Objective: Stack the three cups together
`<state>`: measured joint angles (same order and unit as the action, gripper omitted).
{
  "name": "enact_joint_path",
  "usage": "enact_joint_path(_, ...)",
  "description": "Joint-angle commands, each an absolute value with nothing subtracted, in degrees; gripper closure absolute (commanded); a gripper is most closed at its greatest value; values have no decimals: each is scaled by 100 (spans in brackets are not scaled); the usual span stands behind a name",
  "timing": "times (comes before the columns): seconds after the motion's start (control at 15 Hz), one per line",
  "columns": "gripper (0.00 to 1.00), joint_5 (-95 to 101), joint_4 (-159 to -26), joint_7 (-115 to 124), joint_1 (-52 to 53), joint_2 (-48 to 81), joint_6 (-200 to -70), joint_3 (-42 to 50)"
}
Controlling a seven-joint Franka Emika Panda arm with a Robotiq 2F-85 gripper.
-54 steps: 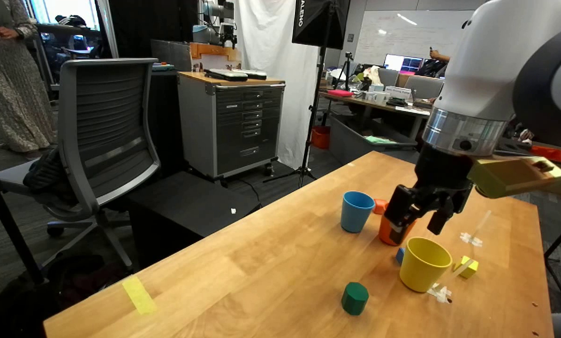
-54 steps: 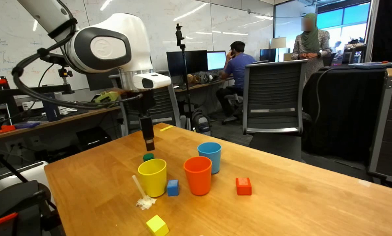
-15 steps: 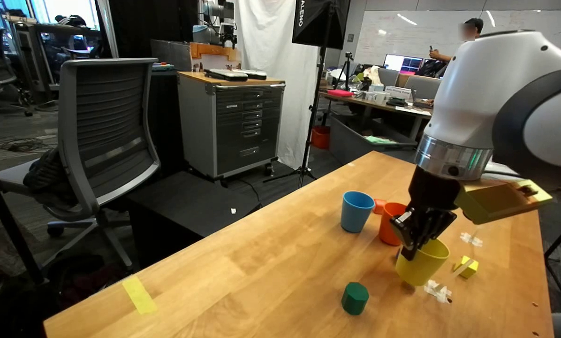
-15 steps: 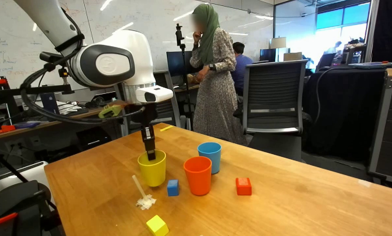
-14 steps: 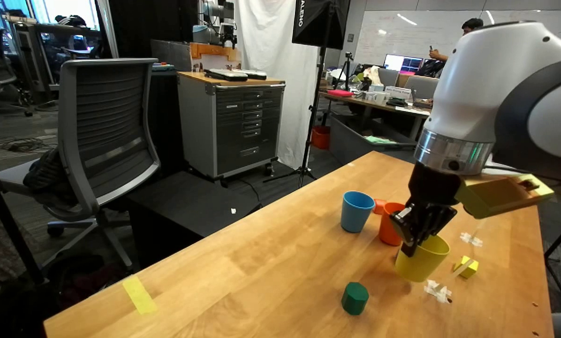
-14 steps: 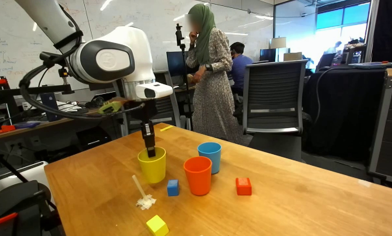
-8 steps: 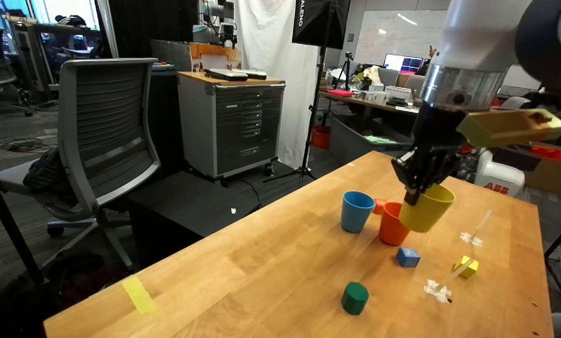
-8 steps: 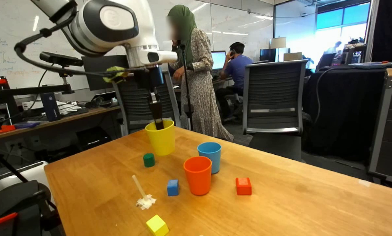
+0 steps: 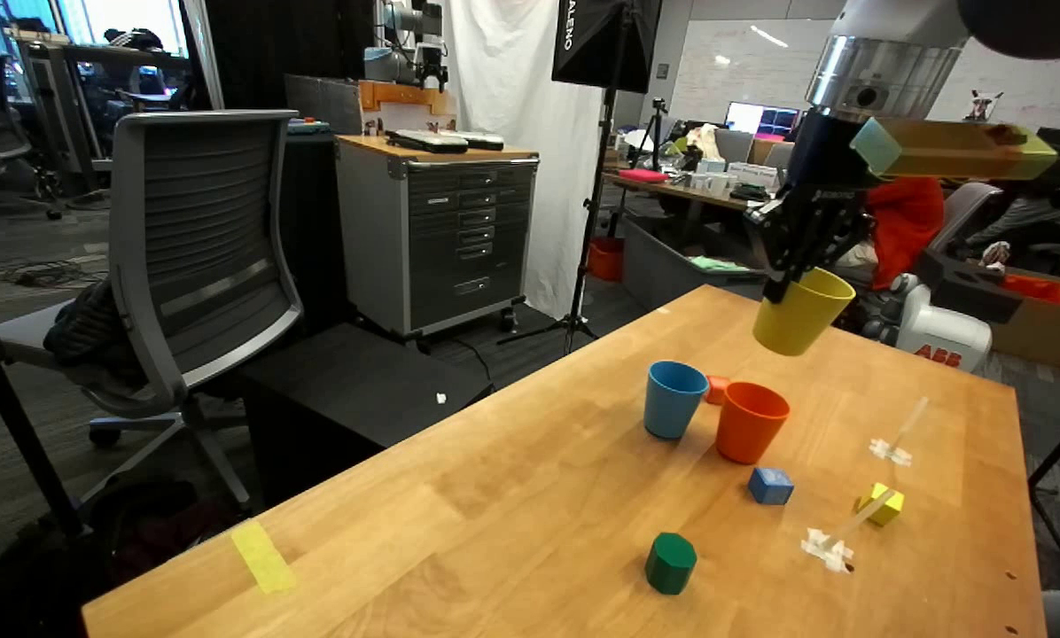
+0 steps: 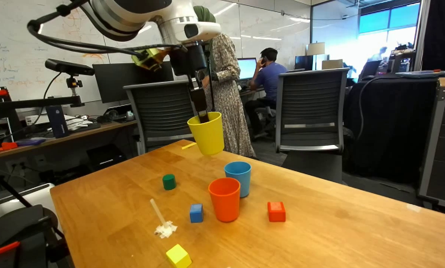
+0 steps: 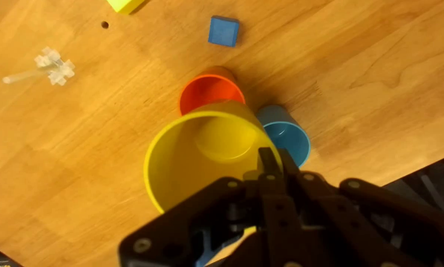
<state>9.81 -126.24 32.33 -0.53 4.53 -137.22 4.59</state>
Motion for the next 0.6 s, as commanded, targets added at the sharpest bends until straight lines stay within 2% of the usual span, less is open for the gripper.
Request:
enact_joint_path(0.0,97,922,-12256,3219,-182,732,-13586,527)
enact_joint_path(0.53,97,672,-12047,3047,-262,1398,-13683,650)
